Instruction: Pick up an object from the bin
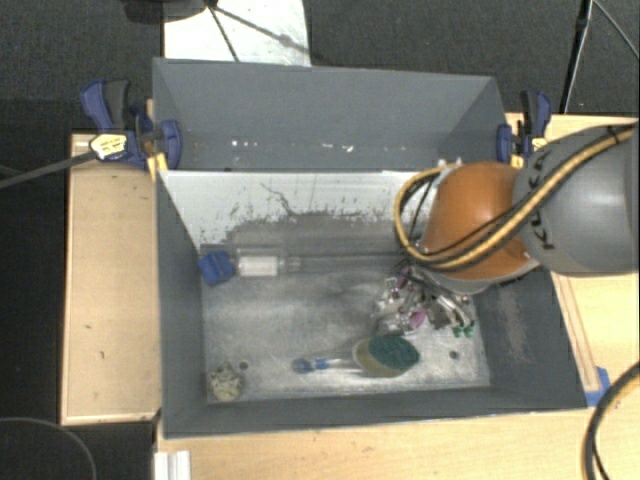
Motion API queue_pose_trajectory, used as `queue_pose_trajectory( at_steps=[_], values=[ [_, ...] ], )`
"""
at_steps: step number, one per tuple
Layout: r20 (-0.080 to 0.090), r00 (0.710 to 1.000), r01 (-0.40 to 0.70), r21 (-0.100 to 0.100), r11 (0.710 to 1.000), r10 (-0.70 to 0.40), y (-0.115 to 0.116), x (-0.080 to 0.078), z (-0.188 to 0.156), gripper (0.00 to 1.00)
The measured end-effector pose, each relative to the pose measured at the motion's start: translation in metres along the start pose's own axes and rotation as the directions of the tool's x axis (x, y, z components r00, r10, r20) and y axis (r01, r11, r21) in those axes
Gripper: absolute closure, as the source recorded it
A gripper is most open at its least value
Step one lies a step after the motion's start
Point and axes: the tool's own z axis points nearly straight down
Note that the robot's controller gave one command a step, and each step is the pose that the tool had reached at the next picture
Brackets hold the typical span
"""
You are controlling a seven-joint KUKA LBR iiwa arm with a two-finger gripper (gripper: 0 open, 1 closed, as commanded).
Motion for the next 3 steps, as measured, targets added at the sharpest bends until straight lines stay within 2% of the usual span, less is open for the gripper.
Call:
queue_pose_trajectory(
  at_steps=[1,2,3],
  values=[
    [0.002,1.0,-0.004,0.001,1.0,0.004,-0.001,-0.001,0.0,0.0],
    [0.0,0.999,0.054,0.004,0.999,-0.054,-0.064,0.033,-0.016,0.0],
    [0.002,0.989,-0.148,0.001,0.989,0.148,-0.062,0.036,0.005,0.0]
  ],
)
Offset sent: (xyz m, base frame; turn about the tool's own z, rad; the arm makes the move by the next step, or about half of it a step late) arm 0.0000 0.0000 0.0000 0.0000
